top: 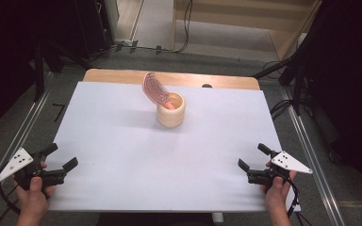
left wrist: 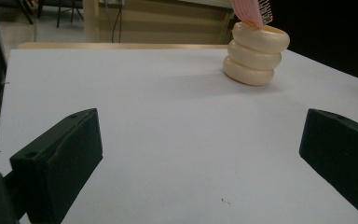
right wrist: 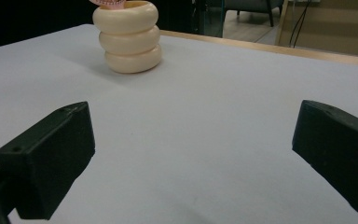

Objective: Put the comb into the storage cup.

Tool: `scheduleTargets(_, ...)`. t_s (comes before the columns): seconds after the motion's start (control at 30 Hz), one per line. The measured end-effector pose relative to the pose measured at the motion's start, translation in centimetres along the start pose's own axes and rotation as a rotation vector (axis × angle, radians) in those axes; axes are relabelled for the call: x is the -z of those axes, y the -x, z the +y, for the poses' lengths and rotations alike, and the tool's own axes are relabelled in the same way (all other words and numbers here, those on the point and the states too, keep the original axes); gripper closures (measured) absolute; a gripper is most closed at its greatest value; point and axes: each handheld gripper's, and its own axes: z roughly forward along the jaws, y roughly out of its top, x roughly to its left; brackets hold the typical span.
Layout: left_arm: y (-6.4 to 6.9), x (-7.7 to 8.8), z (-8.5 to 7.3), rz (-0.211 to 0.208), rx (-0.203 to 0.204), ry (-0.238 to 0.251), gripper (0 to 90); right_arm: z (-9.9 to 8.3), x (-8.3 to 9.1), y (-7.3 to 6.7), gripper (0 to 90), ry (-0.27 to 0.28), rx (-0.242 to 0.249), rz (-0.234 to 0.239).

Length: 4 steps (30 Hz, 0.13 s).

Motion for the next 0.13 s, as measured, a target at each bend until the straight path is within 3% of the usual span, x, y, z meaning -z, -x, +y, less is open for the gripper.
scheduleTargets(0.13,0.11,0.0,0.0,0.0,-0.009,0.004,0.0,0.04,0.0,-0.01,0.0,-0.003,0.004,0.003)
